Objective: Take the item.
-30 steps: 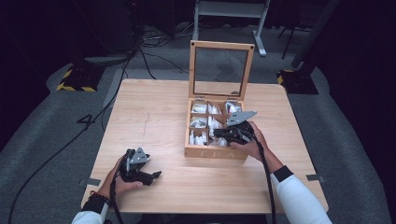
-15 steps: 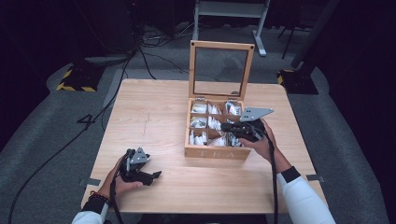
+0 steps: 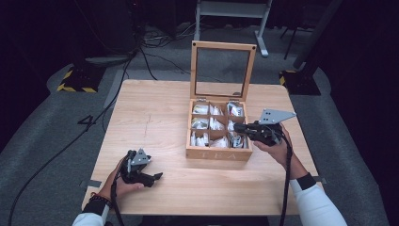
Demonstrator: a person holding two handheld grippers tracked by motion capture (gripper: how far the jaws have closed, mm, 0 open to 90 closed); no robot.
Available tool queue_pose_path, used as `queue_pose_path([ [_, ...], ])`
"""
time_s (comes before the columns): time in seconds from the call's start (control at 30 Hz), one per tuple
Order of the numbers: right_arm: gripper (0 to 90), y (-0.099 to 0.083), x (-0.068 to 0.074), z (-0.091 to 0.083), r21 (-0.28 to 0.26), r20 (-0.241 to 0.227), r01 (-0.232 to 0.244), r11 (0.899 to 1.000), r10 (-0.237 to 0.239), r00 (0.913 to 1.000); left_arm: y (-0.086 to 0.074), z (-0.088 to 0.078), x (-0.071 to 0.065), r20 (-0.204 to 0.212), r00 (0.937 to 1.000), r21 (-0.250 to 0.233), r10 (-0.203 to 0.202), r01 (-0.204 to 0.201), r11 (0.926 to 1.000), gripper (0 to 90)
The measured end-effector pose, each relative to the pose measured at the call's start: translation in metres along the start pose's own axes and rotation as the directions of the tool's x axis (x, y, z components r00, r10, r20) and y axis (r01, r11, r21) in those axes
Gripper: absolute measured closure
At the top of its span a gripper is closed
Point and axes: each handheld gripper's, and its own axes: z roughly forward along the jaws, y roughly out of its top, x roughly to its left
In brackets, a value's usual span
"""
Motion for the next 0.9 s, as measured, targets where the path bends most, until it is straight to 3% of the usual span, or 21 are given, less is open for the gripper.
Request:
queue_pose_path([
  [0.43, 87.2, -0.005, 0.023, -0.018, -0.005, -0.044, 0.029, 1.0, -0.03, 0.9986, 0.0, 0.0, 0.0, -0.004, 1.0, 0.001, 0.0, 0.0, 1.0, 16.7],
  [0.73, 87.2, -0.016, 0.044, -0.012, 0.043, -0.09, 0.052, 0.998, -0.048, 0.9948, 0.0, 0.0, 0.0, -0.005, 1.0, 0.0, -0.001, 0.001, 1.0, 16.8],
  [0.9, 87.2, -0.027, 0.056, 0.001, 0.101, -0.125, 0.08, 0.992, -0.067, 0.9899, 0.0, 0.0, 0.0, -0.005, 1.0, 0.0, 0.0, 0.0, 1.0, 16.7],
])
